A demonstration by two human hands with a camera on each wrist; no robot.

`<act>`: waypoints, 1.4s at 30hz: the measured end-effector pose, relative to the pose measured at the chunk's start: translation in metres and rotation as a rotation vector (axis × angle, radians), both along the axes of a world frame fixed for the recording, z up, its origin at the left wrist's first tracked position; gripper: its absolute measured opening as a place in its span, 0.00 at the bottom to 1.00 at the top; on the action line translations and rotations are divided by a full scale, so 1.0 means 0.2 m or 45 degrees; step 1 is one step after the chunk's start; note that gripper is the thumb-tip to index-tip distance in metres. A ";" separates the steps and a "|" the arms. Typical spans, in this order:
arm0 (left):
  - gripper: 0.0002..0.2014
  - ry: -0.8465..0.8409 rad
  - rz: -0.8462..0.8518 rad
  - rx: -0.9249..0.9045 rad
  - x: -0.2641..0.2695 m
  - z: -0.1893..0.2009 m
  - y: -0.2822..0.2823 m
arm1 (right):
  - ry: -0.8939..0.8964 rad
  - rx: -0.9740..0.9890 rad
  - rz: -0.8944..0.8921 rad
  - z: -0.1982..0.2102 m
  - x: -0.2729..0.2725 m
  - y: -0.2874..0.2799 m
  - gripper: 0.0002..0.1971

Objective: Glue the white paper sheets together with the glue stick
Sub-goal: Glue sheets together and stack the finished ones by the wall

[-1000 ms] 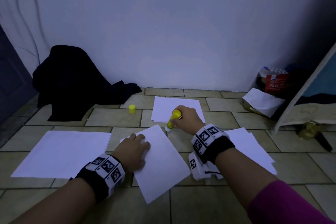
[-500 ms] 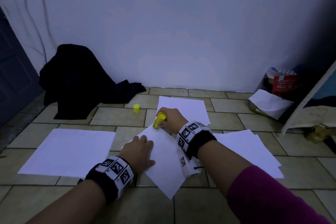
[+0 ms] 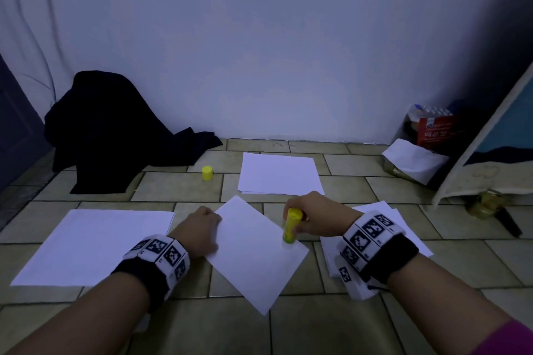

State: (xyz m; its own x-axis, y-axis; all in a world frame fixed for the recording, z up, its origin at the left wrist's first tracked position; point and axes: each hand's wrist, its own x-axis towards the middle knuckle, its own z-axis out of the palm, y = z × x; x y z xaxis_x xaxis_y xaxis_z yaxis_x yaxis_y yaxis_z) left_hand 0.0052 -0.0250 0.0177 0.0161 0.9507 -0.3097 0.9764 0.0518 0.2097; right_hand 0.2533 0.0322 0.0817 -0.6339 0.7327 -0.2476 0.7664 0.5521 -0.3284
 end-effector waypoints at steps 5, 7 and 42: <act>0.32 0.279 -0.119 0.016 -0.02 0.03 -0.02 | -0.085 -0.004 0.012 0.01 0.07 0.01 0.14; 0.32 0.334 -0.161 0.035 -0.04 0.04 -0.03 | -0.109 -0.002 -0.067 0.02 0.10 0.02 0.13; 0.41 0.036 -0.076 -0.307 -0.10 -0.15 -0.11 | 0.414 -0.027 -0.345 -0.26 -0.91 0.31 0.17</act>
